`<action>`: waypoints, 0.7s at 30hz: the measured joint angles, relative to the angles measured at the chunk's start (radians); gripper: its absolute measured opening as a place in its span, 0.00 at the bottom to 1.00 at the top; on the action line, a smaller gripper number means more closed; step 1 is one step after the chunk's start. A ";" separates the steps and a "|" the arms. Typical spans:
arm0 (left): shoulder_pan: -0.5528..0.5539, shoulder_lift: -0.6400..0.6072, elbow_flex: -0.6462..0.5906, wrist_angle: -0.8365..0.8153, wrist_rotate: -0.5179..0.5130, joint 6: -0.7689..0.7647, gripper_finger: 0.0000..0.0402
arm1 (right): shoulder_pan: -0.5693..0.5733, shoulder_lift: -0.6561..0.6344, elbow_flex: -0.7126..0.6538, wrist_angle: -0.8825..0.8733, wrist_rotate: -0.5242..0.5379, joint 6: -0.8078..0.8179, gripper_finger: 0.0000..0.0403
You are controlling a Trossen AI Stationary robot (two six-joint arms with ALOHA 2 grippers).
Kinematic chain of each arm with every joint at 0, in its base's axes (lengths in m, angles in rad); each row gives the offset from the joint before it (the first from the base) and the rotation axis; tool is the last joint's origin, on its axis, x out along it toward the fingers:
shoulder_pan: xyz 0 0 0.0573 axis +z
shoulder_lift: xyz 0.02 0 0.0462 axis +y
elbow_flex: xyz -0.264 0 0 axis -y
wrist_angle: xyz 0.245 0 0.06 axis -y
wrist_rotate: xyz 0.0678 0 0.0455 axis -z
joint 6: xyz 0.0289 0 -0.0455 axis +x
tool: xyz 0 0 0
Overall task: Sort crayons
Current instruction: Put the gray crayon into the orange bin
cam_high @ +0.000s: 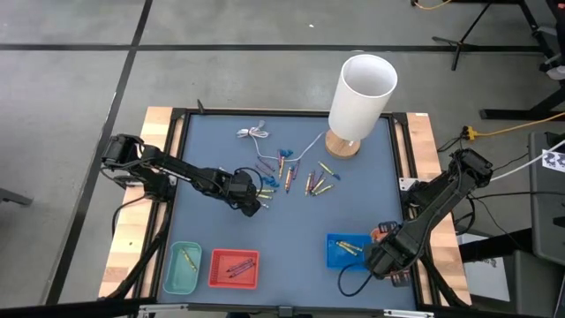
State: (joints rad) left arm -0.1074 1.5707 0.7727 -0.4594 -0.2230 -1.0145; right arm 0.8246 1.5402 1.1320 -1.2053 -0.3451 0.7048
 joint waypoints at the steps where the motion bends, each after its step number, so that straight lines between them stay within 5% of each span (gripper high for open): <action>1: 0.000 0.000 0.000 0.002 -0.001 0.000 0.30 | 0.000 0.000 0.000 0.000 -0.011 0.010 0.33; 21: 0.000 0.000 0.000 0.005 -0.022 0.002 0.30 | 0.000 0.000 0.000 0.055 -0.058 0.138 0.33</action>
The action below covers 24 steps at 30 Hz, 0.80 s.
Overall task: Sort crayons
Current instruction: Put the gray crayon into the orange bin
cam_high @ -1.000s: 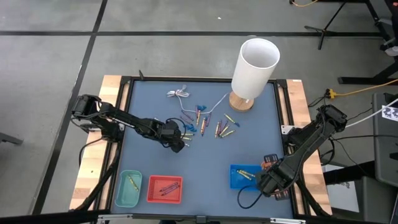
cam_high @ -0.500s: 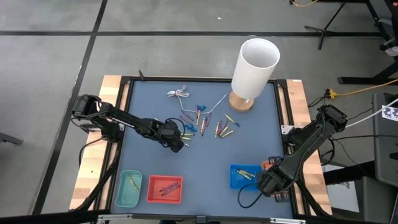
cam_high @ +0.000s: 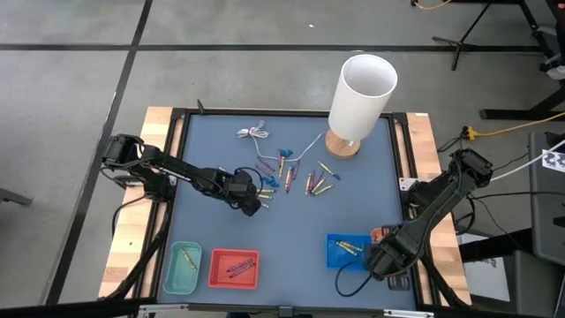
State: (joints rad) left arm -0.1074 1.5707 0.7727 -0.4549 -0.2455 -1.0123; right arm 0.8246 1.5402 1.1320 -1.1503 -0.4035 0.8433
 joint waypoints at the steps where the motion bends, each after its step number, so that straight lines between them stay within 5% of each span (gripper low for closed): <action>1: 0.000 0.000 0.000 0.000 0.000 0.000 0.30 | 0.000 0.000 0.000 0.005 -0.010 0.002 0.33; 17: -0.004 0.063 0.002 0.017 0.012 0.000 0.29 | 0.000 0.000 0.000 0.011 0.003 0.001 0.33; 24: -0.005 0.065 0.001 0.012 0.017 -0.001 0.20 | -0.001 0.000 0.000 0.013 0.092 -0.046 0.33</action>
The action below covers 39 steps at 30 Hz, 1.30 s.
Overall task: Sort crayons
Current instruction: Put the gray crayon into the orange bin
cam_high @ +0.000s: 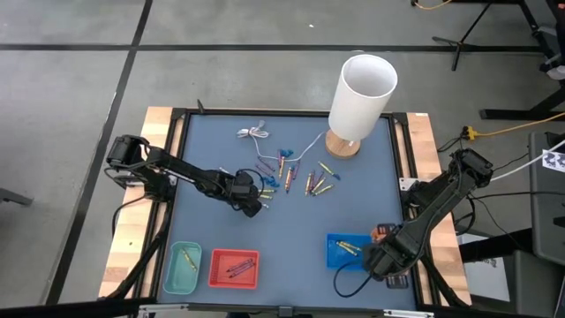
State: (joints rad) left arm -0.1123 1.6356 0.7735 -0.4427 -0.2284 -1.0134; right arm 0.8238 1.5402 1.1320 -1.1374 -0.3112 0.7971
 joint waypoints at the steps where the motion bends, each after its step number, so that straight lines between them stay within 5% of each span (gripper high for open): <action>1: 0.000 0.000 0.000 0.000 0.002 0.000 0.18 | -0.002 0.000 0.000 -0.001 0.014 -0.016 0.33; 8: 0.001 0.001 0.000 0.005 0.009 0.000 0.06 | -0.067 0.000 0.000 0.002 0.123 -0.147 0.33; 14: 0.000 -0.003 0.000 0.000 -0.007 0.002 0.03 | -0.157 0.000 0.000 0.049 0.332 -0.404 0.33; 23: 0.001 -0.088 -0.002 -0.011 -0.013 0.030 0.02 | -0.306 0.000 0.000 0.332 0.633 -0.774 0.33; 28: 0.001 -0.131 -0.002 0.040 -0.007 0.030 0.02 | -0.392 0.000 0.000 0.539 0.656 -0.883 0.33; 39: 0.000 -0.148 0.001 0.440 0.134 0.222 0.02 | -0.526 0.000 0.000 0.800 0.601 -1.156 0.33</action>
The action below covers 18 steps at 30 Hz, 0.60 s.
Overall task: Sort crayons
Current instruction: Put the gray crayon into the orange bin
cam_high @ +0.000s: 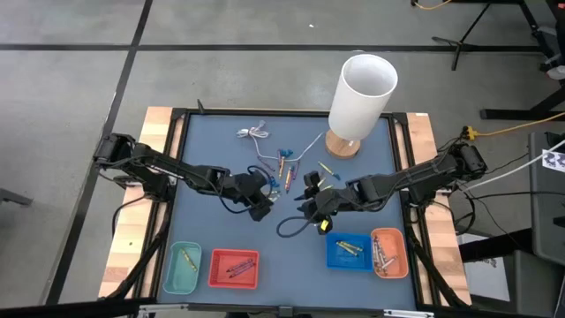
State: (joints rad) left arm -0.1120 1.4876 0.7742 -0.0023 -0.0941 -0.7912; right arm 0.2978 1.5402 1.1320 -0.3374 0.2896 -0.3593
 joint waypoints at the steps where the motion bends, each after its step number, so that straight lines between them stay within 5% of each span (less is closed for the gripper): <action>1: 0.000 0.000 0.000 0.034 0.011 0.015 0.02 | -0.007 0.000 0.000 0.014 -0.020 -0.026 0.33; 18: 0.000 -0.001 0.000 0.359 0.097 -0.019 0.02 | -0.017 0.000 0.000 0.136 -0.060 -0.416 0.33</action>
State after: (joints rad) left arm -0.1116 1.4864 0.7746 0.3566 0.0030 -0.8102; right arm 0.2810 1.5406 1.1320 -0.2012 0.2296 -0.7750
